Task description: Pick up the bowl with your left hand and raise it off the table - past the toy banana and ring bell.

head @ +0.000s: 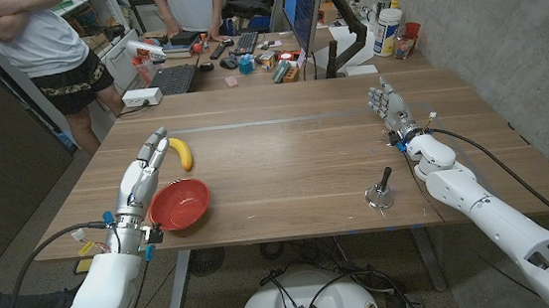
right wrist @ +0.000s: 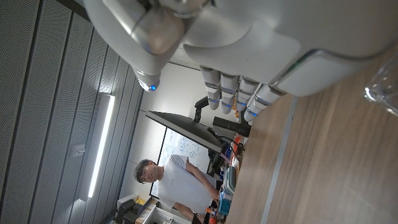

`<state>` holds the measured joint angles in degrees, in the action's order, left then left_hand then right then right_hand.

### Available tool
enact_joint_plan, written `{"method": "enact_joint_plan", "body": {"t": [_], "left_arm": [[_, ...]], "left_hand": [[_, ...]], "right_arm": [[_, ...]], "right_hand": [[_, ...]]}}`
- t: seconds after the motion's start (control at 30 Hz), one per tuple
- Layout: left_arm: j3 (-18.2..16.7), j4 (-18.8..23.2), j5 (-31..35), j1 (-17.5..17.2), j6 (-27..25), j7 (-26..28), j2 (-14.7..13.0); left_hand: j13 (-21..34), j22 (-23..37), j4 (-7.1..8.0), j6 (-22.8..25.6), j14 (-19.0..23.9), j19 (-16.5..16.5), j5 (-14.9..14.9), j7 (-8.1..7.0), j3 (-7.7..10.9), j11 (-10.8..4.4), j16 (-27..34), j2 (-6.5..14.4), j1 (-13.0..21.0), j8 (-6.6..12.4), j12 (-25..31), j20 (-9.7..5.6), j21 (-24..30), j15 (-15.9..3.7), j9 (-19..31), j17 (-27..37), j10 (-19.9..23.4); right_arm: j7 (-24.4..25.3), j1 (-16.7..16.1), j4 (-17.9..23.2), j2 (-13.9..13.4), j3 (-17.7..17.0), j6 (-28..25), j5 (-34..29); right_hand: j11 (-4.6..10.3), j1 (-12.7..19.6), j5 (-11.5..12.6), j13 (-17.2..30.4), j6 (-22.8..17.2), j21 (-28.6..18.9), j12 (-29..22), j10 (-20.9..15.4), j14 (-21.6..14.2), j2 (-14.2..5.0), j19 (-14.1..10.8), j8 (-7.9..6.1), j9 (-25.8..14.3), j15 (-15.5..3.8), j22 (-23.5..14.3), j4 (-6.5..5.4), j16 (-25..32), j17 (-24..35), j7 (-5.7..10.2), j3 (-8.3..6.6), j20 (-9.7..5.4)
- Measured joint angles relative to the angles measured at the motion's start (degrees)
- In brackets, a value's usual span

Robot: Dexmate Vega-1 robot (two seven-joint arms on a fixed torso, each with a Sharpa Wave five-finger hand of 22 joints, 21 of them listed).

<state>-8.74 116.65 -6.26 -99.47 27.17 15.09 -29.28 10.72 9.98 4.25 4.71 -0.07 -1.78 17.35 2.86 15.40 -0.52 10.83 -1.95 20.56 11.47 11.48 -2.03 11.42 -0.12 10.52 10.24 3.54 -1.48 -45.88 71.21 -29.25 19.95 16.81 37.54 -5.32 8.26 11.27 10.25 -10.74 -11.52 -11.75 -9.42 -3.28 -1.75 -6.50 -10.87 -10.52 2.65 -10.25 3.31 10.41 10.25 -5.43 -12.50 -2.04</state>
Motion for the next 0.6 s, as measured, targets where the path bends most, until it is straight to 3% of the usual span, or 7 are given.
{"method": "enact_joint_plan", "body": {"t": [0.6], "left_arm": [[-2.48, 3.32, 2.85, -2.86, -4.29, -0.88, 0.47]], "left_hand": [[0.1, 0.0, -0.23, 0.02, 0.0, 0.0, -0.21, -0.03, 0.23, 0.0, 0.0, -0.23, 0.68, 0.0, 0.0, 0.0, 0.0, 0.0, 0.0, 0.0, 0.0]], "right_arm": [[0.31, -0.26, -0.2, 0.16, -0.2, 0.64, 0.11]], "right_hand": [[0.0, 0.0, 0.0, 0.0, 0.0, 0.0, 0.0, 0.0, 0.0, 0.0, 0.0, 0.0, 0.0, 0.0, 0.0, 0.0, 0.0, 0.0, 0.0, 0.0, 0.0]]}}
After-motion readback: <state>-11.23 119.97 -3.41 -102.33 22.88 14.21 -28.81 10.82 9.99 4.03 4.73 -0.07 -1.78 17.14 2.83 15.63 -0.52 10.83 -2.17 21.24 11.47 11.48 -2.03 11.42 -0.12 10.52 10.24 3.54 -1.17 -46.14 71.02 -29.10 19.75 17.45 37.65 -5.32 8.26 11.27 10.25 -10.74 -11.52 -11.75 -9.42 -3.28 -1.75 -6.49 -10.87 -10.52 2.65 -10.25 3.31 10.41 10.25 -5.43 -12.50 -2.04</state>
